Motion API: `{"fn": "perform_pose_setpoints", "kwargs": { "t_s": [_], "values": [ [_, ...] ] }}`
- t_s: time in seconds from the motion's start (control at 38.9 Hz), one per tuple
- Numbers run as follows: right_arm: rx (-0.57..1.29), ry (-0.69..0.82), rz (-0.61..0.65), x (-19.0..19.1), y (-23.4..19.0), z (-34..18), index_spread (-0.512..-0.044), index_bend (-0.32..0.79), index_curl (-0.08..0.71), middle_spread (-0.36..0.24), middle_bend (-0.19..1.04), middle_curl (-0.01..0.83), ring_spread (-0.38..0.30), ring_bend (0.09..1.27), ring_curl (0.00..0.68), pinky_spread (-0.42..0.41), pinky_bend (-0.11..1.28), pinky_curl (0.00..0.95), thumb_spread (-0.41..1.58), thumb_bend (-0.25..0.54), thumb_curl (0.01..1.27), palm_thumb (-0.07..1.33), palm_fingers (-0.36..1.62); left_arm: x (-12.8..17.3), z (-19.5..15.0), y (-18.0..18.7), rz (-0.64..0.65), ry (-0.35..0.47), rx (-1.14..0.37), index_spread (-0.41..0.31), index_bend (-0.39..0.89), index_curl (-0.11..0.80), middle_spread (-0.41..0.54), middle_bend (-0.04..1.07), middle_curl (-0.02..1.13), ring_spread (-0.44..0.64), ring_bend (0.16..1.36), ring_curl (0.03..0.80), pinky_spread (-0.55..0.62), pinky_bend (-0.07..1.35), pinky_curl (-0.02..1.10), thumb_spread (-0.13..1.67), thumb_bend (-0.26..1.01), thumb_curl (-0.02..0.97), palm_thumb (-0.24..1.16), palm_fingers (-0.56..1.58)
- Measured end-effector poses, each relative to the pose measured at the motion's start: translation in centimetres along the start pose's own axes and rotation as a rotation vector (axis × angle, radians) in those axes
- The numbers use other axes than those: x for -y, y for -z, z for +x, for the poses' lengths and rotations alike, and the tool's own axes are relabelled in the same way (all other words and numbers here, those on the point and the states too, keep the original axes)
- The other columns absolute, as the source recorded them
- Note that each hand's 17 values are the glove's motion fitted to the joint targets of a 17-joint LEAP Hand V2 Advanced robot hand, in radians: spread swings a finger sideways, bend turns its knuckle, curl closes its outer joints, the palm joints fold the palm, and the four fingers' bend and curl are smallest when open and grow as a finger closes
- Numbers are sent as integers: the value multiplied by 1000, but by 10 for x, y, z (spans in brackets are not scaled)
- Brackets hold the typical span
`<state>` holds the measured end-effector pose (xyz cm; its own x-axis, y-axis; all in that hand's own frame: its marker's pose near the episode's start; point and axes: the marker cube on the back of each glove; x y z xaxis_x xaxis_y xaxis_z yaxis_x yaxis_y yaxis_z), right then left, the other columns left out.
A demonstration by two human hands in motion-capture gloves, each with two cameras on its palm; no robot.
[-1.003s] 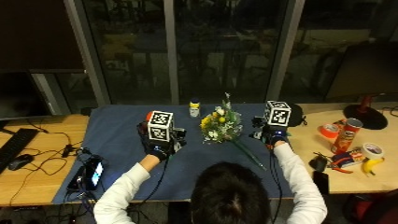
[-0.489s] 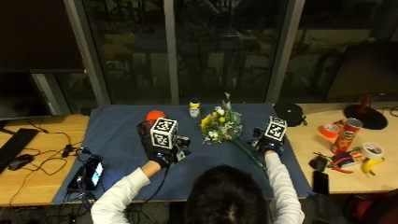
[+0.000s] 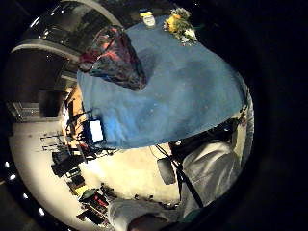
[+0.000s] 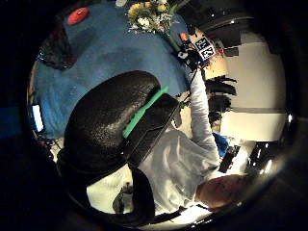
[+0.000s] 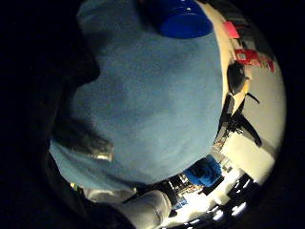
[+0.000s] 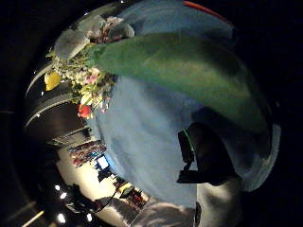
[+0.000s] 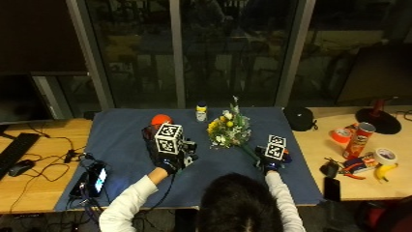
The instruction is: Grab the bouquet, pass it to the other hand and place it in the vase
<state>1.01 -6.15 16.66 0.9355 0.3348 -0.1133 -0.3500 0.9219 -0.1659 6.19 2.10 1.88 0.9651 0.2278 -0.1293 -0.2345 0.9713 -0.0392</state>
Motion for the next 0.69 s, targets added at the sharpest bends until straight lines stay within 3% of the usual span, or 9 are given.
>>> {"fn": "perform_pose_setpoints", "kwargs": {
  "t_s": [0.13,0.15,0.26,0.28,0.41,0.54,0.62,0.69],
  "values": [
    [-34,2,29,3,-2,-5,-185,118,139,-75,328,429,-150,639,401,-149,642,368,1051,45,359,761,1017,0,3,-3,-13,1,-8,6,122,290,267,143,201,179,701,353,198,503,405,1068,-22,254,28,218],
    [-21,2,24,4,-3,-6,-183,197,170,-78,282,419,-157,614,401,-181,661,380,1049,56,363,791,1084,0,3,-4,-18,0,-9,7,124,289,268,145,201,180,705,353,199,506,405,1068,-22,254,28,216],
    [114,-19,3,7,-10,-7,-191,228,228,-93,236,425,-173,630,427,-223,651,396,1040,71,380,867,1202,2,2,-12,-47,2,-15,9,128,284,273,150,204,181,716,353,199,518,405,1068,-22,256,27,209],
    [143,-40,9,8,-11,-5,-206,257,245,-105,276,443,-180,645,437,-221,647,403,1032,75,390,887,1297,3,2,-15,-59,1,-17,9,128,284,273,152,205,182,719,352,199,520,404,1068,-22,256,27,207],
    [204,-91,122,16,-10,0,-222,270,295,-146,394,492,-201,680,460,-241,663,424,1007,75,419,948,1410,6,0,-28,-119,2,-20,15,130,281,283,151,208,186,726,349,199,534,404,1068,-22,258,27,196],
    [301,-76,245,20,-3,-3,-233,240,328,-171,549,548,-206,836,505,-250,645,436,1033,55,403,960,1501,9,1,-33,-138,-1,-37,17,131,279,294,153,210,189,731,347,203,548,403,1075,-17,261,37,185],
    [415,-35,315,15,8,-14,-232,262,355,-175,626,580,-207,883,526,-248,672,450,1041,40,396,962,1502,13,4,-34,-159,-22,-112,20,130,276,299,154,211,196,736,346,204,556,403,1082,-15,263,45,179],
    [523,38,429,10,23,-27,-228,341,392,-174,684,605,-200,895,538,-242,675,458,1039,-1,380,924,1510,21,9,-41,-197,-70,-280,21,133,275,302,158,213,200,737,344,205,560,401,1087,-15,264,53,177]
  ]
}}
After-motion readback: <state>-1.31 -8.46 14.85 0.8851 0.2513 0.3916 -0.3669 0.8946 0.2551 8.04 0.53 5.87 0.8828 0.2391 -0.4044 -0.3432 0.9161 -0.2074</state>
